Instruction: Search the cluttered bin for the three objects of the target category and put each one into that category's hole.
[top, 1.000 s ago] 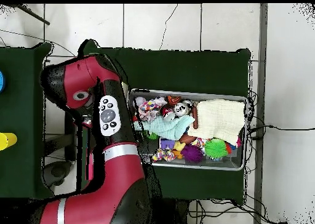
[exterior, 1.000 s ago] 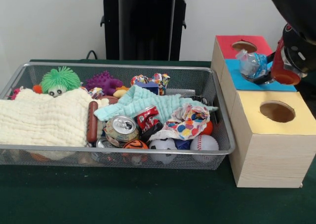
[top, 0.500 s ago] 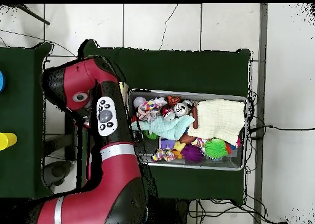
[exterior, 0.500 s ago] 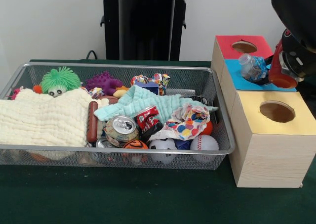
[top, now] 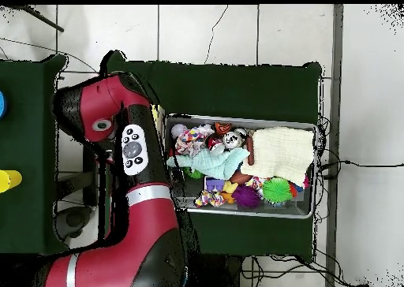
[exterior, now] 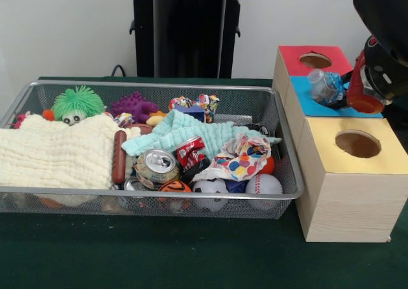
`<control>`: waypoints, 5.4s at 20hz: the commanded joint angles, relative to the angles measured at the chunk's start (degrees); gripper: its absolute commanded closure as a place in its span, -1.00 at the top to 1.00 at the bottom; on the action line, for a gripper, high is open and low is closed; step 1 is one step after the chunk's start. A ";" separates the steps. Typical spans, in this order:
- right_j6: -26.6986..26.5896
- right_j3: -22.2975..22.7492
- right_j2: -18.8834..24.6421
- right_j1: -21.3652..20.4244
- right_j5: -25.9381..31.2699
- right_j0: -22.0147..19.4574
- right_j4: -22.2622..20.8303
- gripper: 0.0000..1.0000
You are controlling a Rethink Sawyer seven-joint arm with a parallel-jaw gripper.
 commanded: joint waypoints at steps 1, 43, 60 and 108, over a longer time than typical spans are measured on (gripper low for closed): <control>14.35 2.18 -1.58 0.52 -2.92 -1.72 -0.88 1.00; -3.63 -4.72 -1.94 -4.43 7.25 -5.88 -0.17 1.00; -12.03 -2.54 5.33 -3.82 -8.74 -17.13 2.08 1.00; -23.87 -26.06 50.11 5.66 5.48 -28.10 -25.53 1.00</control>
